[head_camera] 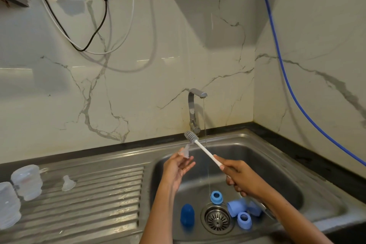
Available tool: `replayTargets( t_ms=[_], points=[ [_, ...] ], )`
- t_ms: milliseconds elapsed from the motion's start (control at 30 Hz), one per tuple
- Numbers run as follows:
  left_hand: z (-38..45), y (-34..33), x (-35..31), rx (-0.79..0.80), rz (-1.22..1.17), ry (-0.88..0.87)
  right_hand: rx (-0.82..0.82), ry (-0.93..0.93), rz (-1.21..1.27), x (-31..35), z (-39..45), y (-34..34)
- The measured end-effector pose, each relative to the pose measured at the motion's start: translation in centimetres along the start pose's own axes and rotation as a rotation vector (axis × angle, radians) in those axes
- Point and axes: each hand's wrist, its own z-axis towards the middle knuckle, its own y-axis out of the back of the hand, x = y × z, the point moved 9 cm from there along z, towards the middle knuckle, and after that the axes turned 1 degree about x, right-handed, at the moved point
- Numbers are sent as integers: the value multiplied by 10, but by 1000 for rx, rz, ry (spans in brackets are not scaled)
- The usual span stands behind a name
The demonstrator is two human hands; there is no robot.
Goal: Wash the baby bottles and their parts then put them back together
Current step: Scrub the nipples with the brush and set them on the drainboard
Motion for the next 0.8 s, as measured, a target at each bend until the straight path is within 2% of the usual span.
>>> replayTargets(
  t_ms=[100, 233, 433, 600, 800],
  points=[
    [0, -2, -6, -8, 11, -59, 69, -17, 25, -3, -2, -1],
    [0, 15, -9, -144, -45, -102, 148, -30, 18, -3, -7, -6],
    [-4, 15, -1, -213, 38, -79, 124, 37, -59, 10, -7, -17],
    [-9, 37, -16, -455, 120, -195, 209, -3, -39, 5, -15, -14],
    [-8, 22, -11, -397, 435, -228, 165, 25, -75, 2, -13, -15]
  ],
)
